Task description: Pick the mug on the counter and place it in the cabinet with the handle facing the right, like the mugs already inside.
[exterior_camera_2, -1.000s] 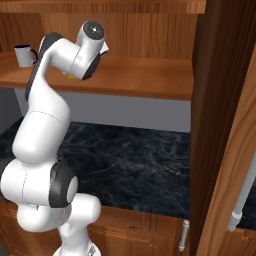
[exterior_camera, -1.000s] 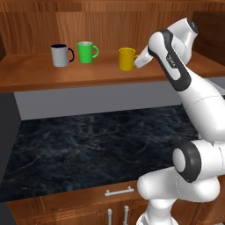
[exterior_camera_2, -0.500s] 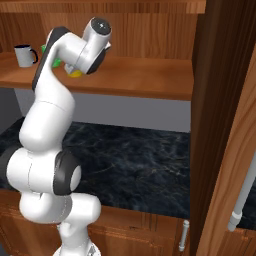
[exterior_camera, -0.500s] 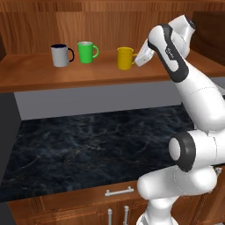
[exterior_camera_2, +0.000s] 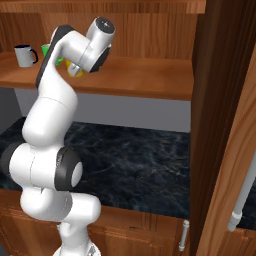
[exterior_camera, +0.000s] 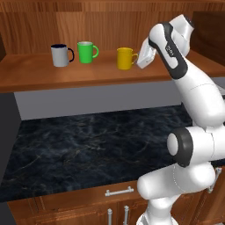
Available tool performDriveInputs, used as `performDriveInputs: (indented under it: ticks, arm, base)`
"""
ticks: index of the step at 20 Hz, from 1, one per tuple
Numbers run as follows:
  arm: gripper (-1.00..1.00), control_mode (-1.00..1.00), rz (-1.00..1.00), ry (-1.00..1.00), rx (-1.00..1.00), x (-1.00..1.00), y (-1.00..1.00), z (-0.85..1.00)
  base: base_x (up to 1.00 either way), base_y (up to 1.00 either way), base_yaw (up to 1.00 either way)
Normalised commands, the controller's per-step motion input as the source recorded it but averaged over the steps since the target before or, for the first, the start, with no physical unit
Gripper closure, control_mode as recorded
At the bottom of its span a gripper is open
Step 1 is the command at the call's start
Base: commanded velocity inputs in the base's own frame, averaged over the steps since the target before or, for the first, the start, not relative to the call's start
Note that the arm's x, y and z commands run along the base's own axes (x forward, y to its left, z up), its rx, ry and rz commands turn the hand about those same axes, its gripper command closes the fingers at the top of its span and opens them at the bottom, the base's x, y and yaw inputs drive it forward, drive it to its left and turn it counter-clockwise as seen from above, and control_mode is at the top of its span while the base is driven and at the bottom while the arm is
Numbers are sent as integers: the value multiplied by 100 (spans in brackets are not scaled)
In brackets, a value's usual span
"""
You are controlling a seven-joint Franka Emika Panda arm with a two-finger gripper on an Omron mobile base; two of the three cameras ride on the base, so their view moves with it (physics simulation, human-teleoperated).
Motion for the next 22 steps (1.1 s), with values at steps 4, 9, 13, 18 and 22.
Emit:
performDriveInputs:
  ticks: [4,9,13,18,22]
  arm:
    - [-100,-100,3,0,-2,0,0,-16]
    - [-100,-100,2,-1,0,0,-4,-7]
    - [-100,-100,0,-3,0,0,-21,-1]
    - [-100,-100,0,-4,0,-1,-25,-3]
    - [-100,-100,0,-6,0,-18,-4,0]
  base:
    - [0,0,0]
    - [0,0,0]
    - [0,0,0]
    - [0,0,0]
    - [0,0,0]
